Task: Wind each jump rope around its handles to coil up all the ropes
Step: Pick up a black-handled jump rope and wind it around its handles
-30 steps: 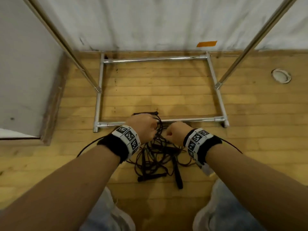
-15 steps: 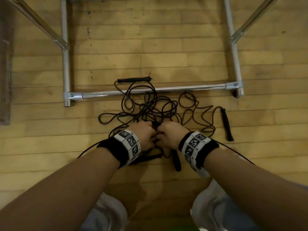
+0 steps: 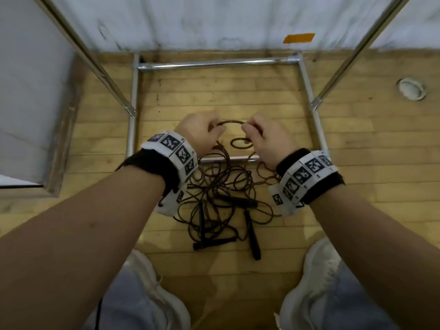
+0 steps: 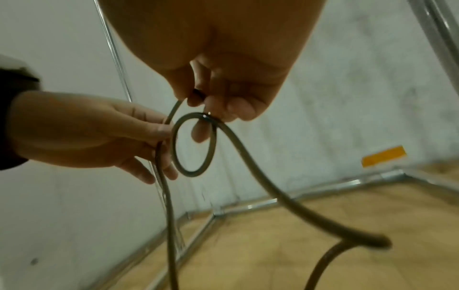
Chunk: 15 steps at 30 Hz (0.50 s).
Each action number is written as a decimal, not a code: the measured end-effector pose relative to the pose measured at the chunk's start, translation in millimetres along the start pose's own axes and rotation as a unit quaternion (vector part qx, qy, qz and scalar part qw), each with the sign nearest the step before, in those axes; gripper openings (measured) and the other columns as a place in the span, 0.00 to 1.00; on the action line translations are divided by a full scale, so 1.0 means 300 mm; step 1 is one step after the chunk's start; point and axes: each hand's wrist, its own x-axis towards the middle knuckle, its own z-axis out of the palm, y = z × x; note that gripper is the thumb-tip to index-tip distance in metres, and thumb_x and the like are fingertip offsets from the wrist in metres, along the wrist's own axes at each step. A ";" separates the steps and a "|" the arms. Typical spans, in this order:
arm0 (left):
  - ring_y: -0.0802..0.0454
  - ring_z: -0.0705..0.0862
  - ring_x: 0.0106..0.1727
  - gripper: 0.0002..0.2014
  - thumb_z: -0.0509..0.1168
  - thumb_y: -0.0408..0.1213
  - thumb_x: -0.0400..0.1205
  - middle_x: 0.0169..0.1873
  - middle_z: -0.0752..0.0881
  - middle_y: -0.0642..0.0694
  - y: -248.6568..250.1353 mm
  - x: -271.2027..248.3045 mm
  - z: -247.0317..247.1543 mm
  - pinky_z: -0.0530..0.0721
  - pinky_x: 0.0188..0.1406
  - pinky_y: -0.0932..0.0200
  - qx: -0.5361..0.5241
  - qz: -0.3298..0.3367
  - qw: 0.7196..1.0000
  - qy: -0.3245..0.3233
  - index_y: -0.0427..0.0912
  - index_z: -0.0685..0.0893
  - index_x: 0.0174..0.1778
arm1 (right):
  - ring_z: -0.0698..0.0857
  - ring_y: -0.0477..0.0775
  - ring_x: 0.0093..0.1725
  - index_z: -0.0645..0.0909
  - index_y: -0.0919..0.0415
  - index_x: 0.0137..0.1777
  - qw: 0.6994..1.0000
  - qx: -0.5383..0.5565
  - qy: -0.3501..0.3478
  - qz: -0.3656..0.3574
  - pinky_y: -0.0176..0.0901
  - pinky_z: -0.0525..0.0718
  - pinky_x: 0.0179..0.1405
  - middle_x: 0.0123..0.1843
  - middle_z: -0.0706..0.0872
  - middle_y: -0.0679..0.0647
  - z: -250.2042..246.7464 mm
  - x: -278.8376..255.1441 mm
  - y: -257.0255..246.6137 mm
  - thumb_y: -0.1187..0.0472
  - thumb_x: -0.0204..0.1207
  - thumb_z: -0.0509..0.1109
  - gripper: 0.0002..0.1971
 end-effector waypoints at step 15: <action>0.48 0.87 0.33 0.16 0.59 0.47 0.86 0.29 0.82 0.49 0.372 -0.224 -0.553 0.85 0.43 0.52 -0.194 0.079 0.971 0.115 0.44 0.74 0.34 | 0.83 0.52 0.34 0.76 0.56 0.46 0.967 0.035 0.216 -0.133 0.49 0.81 0.39 0.30 0.82 0.49 -0.549 -0.054 -0.552 0.54 0.81 0.59 0.08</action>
